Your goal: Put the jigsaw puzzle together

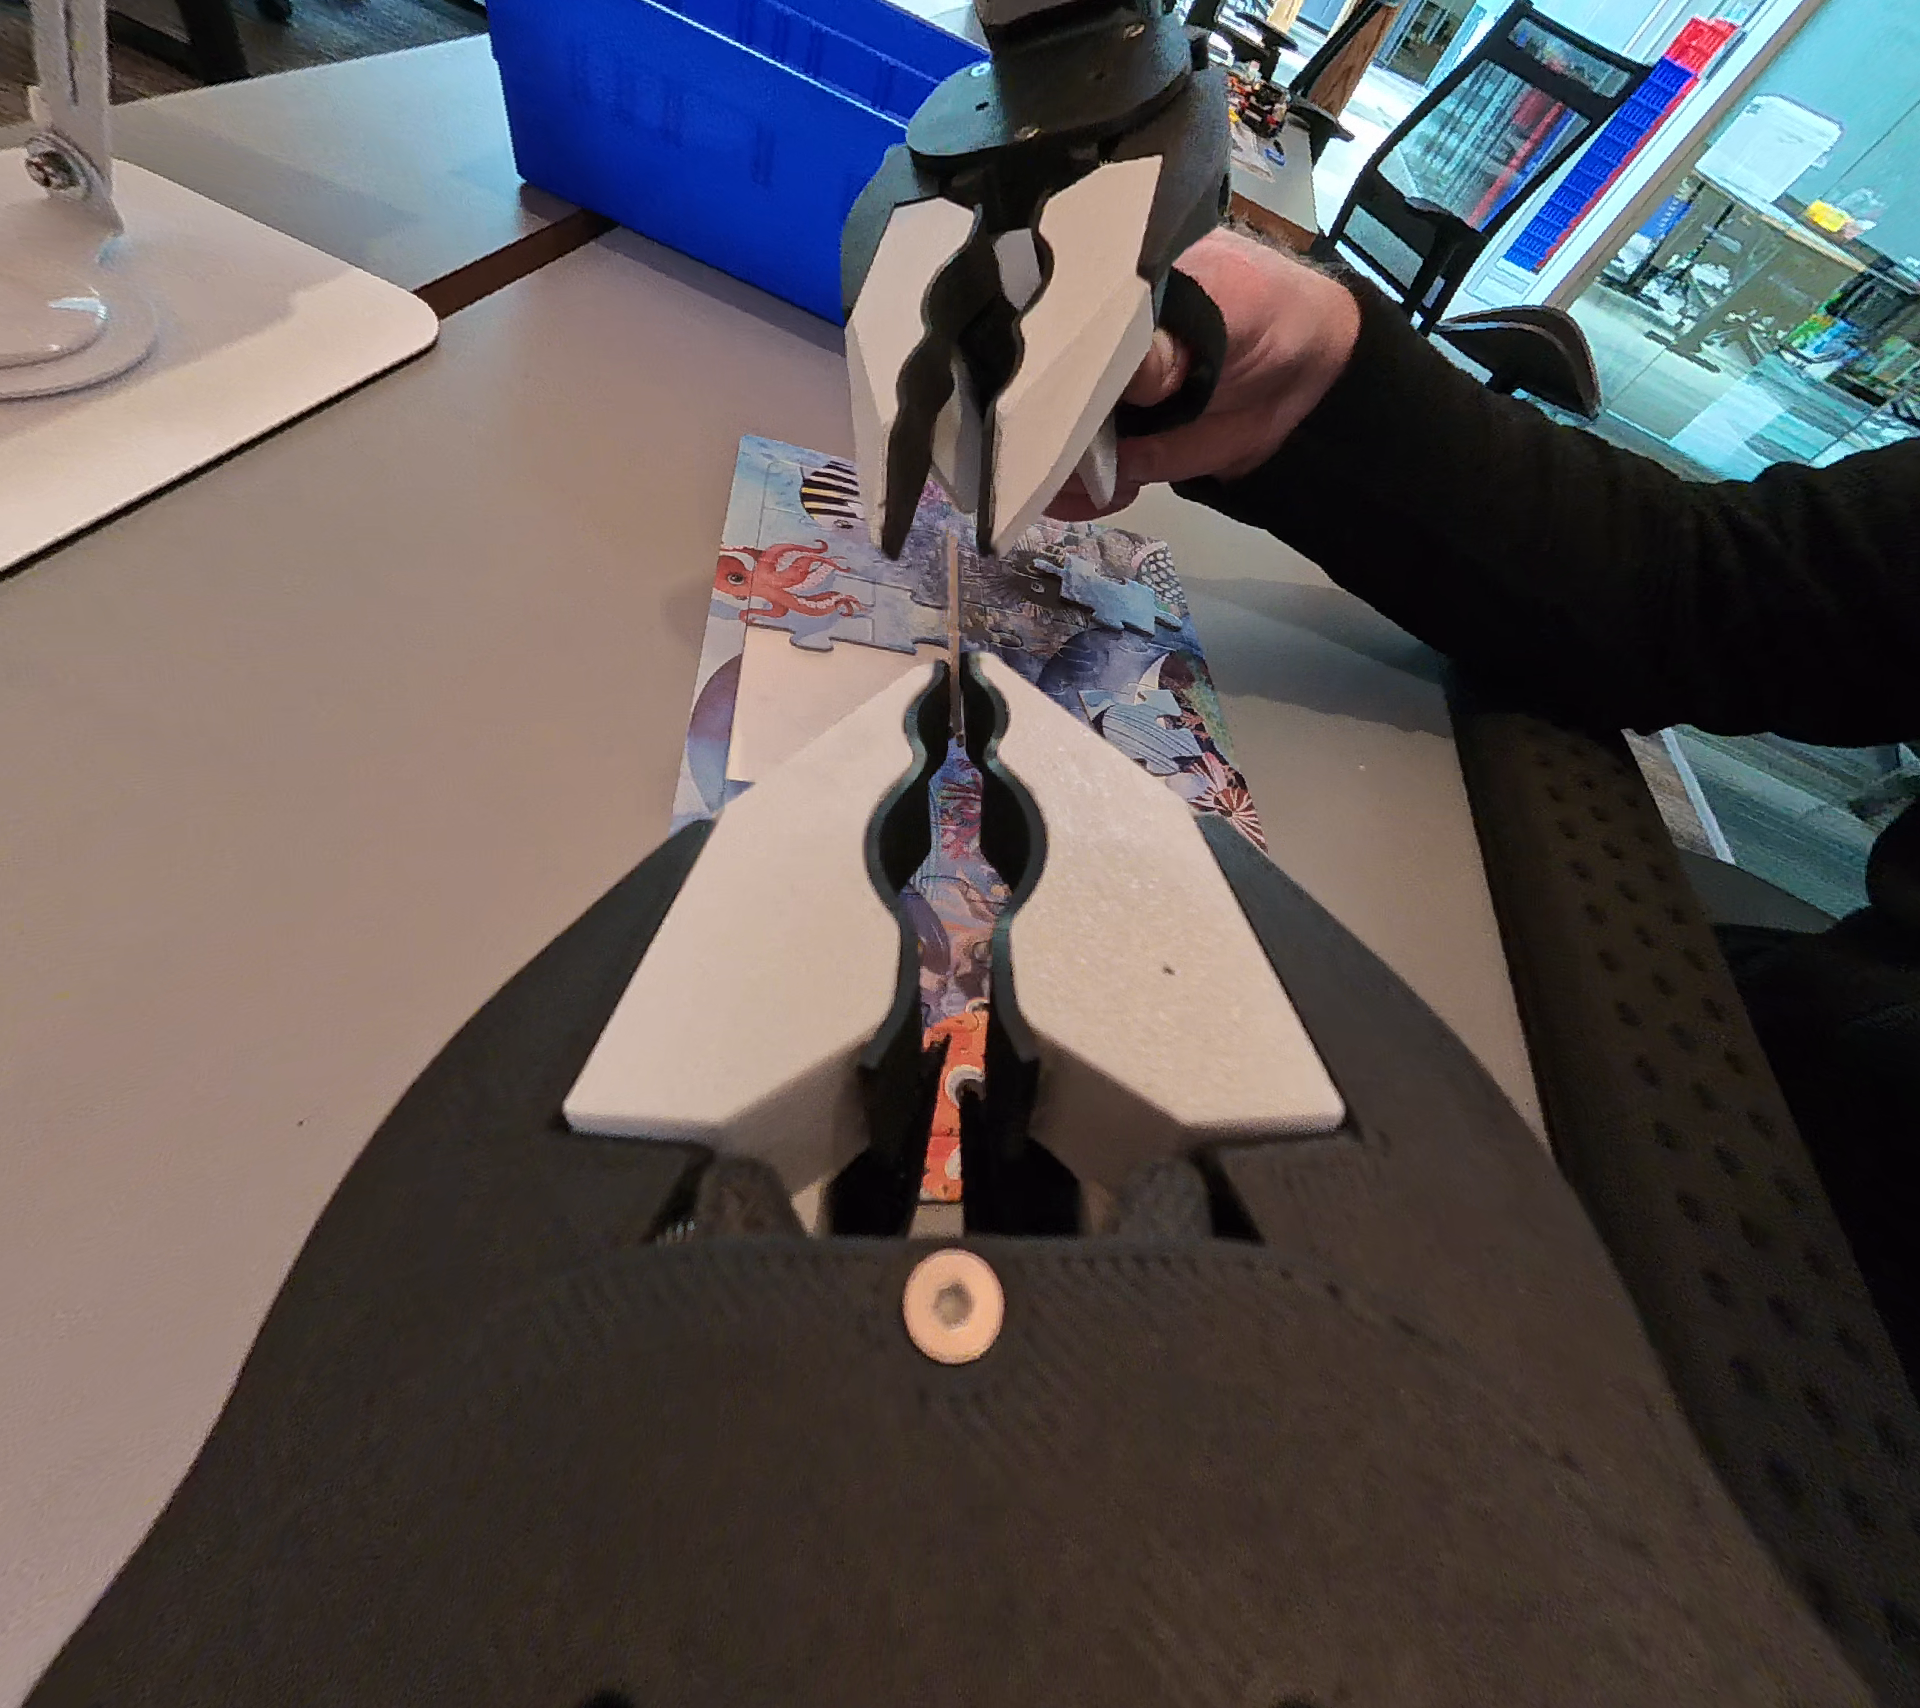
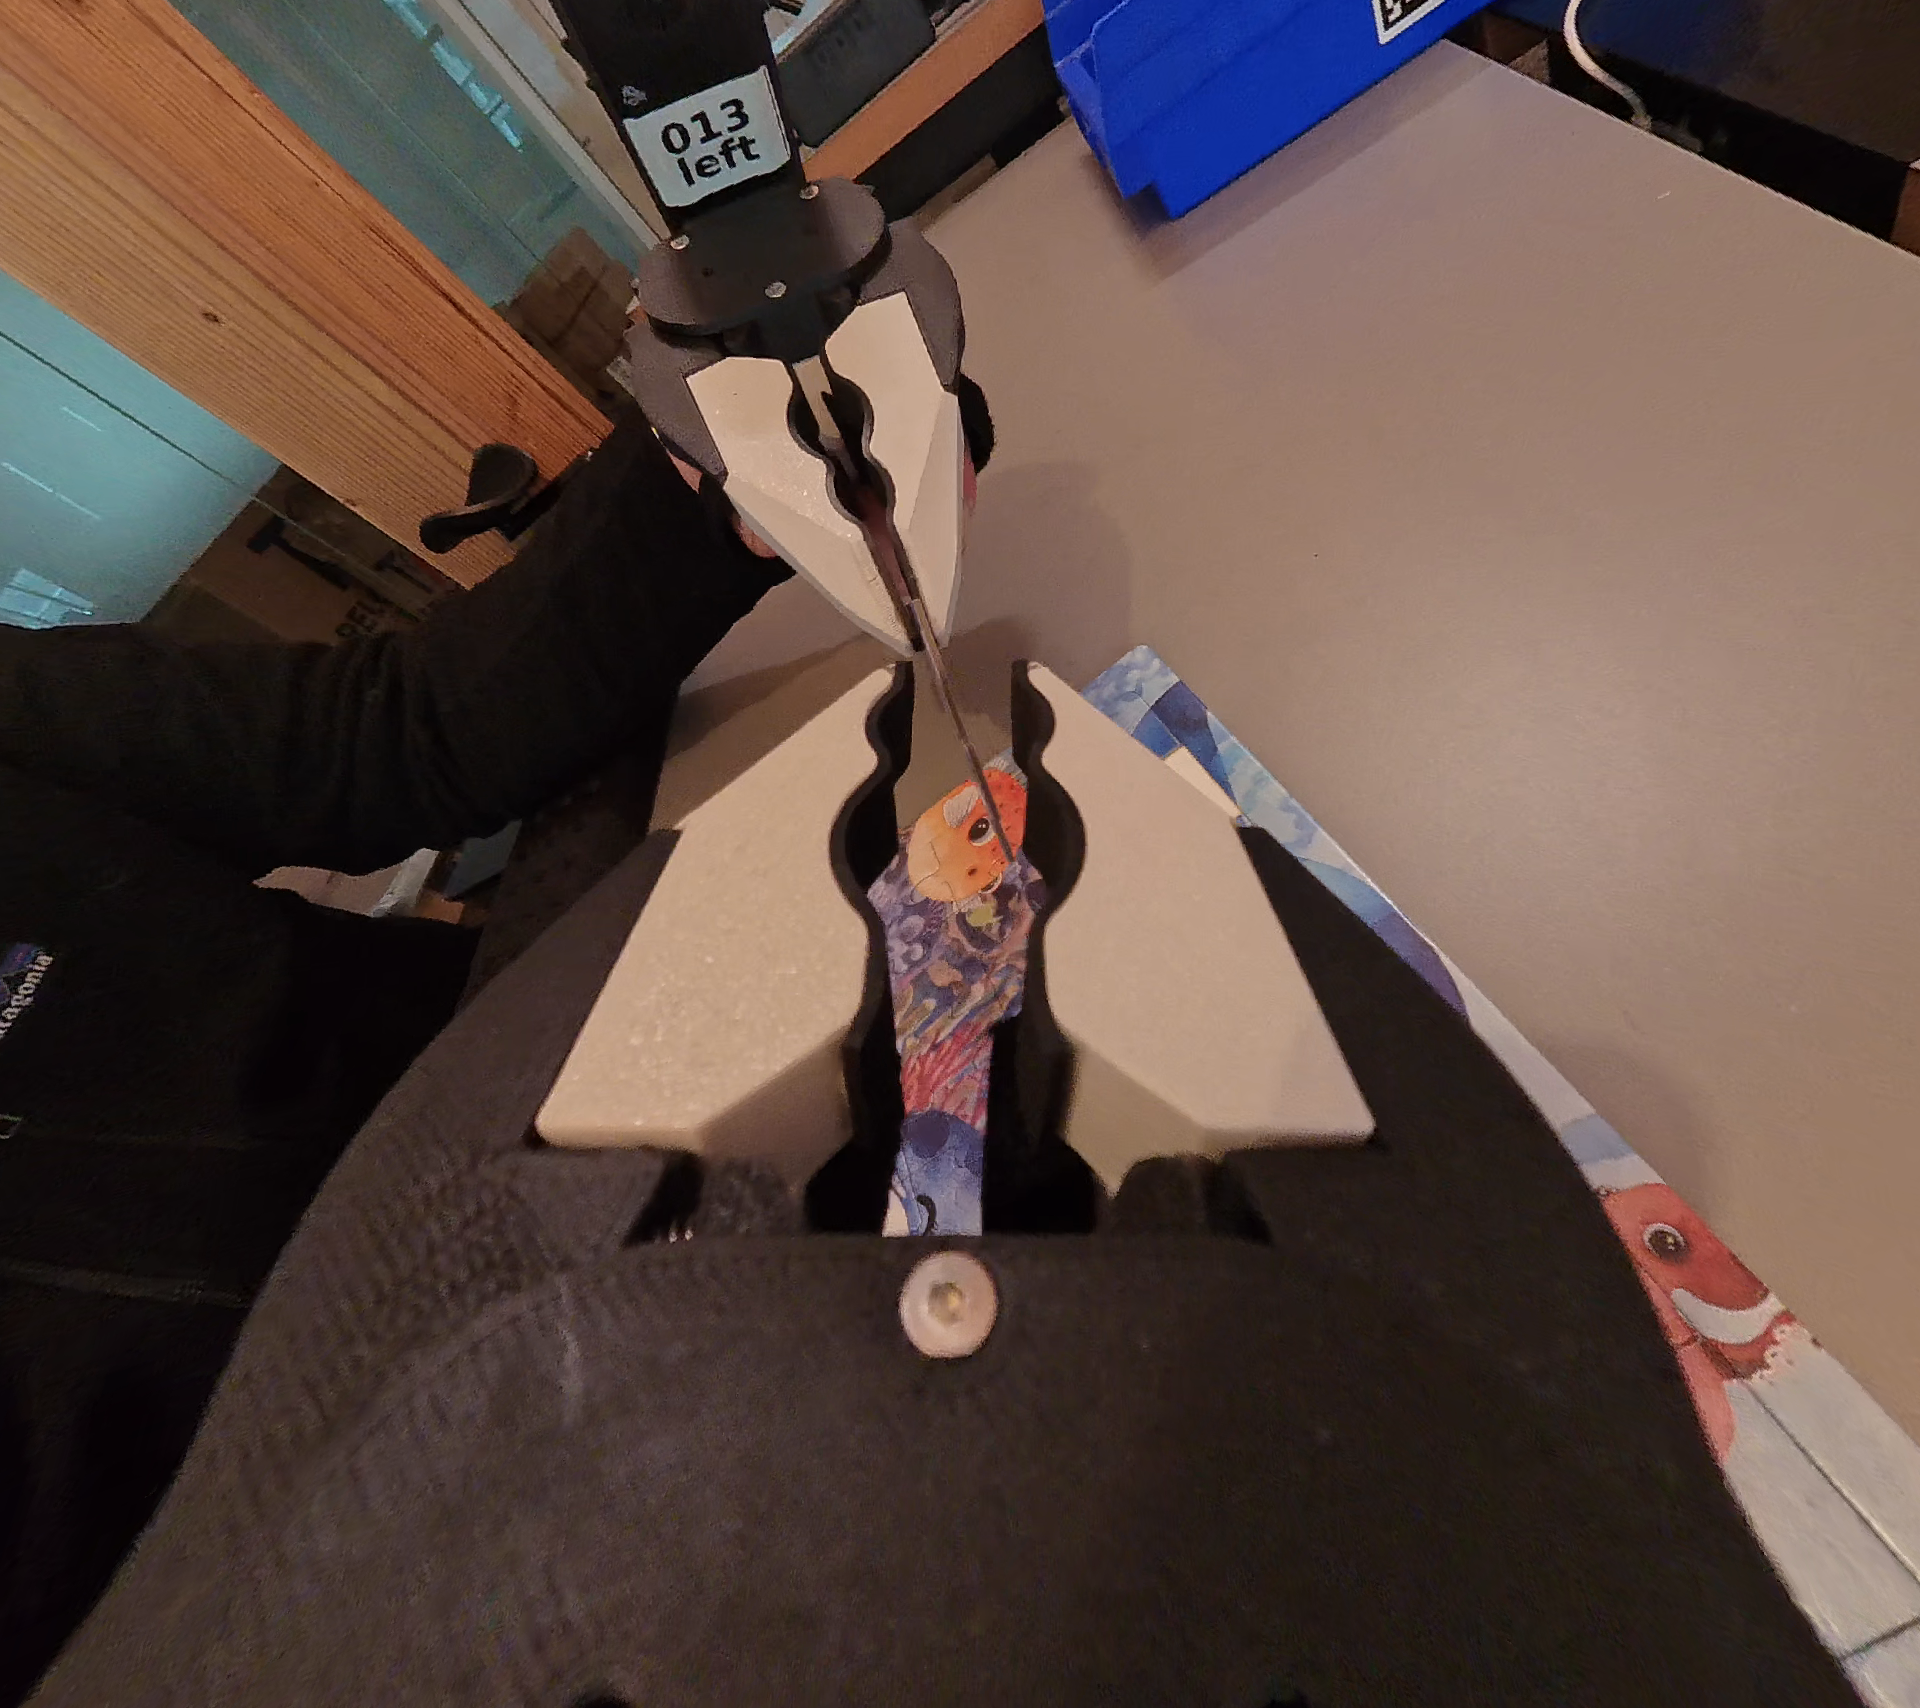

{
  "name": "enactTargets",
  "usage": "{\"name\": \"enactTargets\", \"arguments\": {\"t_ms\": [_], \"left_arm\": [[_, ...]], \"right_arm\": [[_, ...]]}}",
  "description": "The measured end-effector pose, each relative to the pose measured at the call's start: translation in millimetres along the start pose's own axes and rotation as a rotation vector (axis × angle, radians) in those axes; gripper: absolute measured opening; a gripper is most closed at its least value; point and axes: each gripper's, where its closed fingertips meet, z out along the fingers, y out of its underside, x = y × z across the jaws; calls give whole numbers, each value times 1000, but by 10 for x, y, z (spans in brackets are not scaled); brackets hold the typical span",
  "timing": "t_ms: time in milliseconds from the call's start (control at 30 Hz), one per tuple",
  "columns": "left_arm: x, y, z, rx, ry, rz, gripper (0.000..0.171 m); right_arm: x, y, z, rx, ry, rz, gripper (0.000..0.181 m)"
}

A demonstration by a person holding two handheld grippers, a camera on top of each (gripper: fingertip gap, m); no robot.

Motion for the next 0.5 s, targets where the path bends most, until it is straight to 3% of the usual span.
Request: {"name": "enactTargets", "arguments": {"t_ms": [100, 200, 367, 500], "left_arm": [[39, 32, 60, -20, 18, 4, 0], [36, 73, 108, -42, 16, 6, 0], [8, 52, 155, -20, 13, -5, 0], [-95, 85, 175, -36, -41, -1, 12]], "right_arm": [[-20, 22, 34, -16, -3, -9, 15], [-55, 76, 61, -49, -14, -31, 2], [-36, 83, 23, -62, 7, -46, 1], [41, 77, -26, -49, 30, -24, 0]]}}
